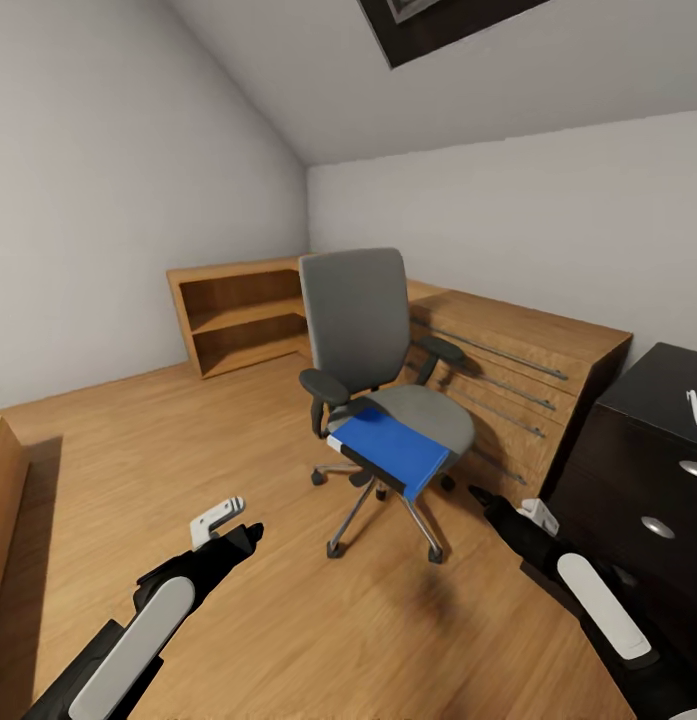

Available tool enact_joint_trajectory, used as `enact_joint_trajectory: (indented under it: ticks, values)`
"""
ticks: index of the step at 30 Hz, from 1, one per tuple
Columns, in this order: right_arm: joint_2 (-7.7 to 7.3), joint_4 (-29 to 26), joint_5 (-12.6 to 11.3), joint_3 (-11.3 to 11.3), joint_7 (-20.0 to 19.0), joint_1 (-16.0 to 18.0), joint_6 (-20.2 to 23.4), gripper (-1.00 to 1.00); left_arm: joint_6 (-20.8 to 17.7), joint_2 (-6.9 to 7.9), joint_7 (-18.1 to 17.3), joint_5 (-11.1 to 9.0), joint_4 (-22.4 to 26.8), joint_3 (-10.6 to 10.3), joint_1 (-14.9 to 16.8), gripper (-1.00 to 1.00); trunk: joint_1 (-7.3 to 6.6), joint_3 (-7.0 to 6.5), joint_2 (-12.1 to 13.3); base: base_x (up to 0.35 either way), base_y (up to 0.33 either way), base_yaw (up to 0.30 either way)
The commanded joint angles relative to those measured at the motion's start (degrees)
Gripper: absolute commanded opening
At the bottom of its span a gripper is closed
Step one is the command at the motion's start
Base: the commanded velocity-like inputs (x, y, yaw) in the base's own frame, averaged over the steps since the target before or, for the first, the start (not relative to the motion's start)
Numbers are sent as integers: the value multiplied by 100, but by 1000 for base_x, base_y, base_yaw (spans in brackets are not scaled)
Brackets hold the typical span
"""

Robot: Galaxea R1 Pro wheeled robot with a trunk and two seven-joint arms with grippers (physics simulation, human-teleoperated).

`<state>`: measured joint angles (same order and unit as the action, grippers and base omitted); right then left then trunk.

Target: In the bedroom, organize the workspace by keeping the computer under the desk, ensuring the monitor is on the desk, placing the keyboard on the desk next to the monitor, placing the mouse on the desk next to the keyboard, moving the folder from the swivel chair onto the desk next to the mouse, stacking the notebook on top of the folder with the pen on top of the notebook, and positioning the swivel chair next to the desk.

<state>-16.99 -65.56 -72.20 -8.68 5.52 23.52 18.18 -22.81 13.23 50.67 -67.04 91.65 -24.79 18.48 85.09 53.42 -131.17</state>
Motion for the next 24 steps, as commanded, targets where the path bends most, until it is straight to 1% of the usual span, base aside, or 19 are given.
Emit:
enact_joint_trajectory:
  ticks: [1,17,19,20,21,24]
  values:
    - [-6,-10,-62,-11,48,3,1,100,-13,4,39,-30,6,-8,6,100,22,24,-44,0,0,0]
    - [18,-5,-69,-65,37,3,1,100,-13,-3,40,-28,-1,-8,6,100,373,312,-686,0,0,0]
    - [176,-14,-62,-77,41,3,-4,100,-13,-4,40,-28,-20,-8,6,100,417,347,-766,0,0,0]
    - [226,-16,-59,-76,40,3,-3,100,-13,-4,40,-28,-23,-8,6,100,417,347,-766,0,0,0]
    - [307,-20,-55,-74,37,3,-2,100,-13,-6,39,-28,-26,-8,6,100,417,347,-766,0,0,0]
    - [402,-19,-60,-77,11,3,2,100,-13,-10,39,-28,-30,-8,6,100,417,347,-766,0,0,0]
